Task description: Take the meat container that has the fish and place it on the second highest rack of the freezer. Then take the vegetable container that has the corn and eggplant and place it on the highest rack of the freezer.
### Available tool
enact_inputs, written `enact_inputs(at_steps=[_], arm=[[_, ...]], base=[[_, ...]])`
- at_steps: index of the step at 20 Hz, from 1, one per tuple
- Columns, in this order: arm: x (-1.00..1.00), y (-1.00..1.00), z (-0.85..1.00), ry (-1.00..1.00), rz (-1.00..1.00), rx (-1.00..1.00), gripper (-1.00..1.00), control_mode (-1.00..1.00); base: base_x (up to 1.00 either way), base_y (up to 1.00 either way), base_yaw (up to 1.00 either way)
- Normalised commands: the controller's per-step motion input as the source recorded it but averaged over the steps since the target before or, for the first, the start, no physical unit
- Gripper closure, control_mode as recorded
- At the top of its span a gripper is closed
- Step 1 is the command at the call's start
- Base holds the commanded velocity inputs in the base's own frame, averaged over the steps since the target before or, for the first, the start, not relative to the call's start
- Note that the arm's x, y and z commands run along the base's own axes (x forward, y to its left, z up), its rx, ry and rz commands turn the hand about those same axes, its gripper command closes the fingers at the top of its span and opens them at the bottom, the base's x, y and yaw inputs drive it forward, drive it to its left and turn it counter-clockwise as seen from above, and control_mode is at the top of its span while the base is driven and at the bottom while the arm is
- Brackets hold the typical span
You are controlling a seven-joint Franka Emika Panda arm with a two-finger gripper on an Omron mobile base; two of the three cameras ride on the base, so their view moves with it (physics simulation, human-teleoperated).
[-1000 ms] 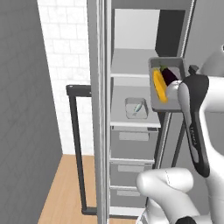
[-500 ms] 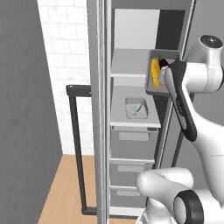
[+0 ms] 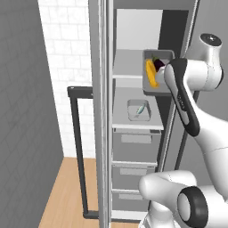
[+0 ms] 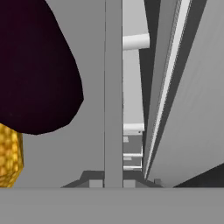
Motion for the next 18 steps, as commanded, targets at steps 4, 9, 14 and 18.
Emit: enact_inputs(at_steps=[4, 9, 14, 18], arm=[[0.40, 0.00, 0.01, 0.00, 0.20, -0.01, 1.00, -1.00], [0.16, 0.00, 0.00, -0.01, 0.17, 0.00, 1.00, -1.00], [0.15, 0.00, 0.11, -0.14, 0.01, 0.00, 1.00, -1.00], [0.01, 0.00, 0.44, -0.16, -0.02, 0.00, 1.00, -1.00]], base=[[0.00, 0.00, 0.00], [0.00, 0.00, 0.00], [0.00, 0.00, 0.00], [0.00, 0.00, 0.00]])
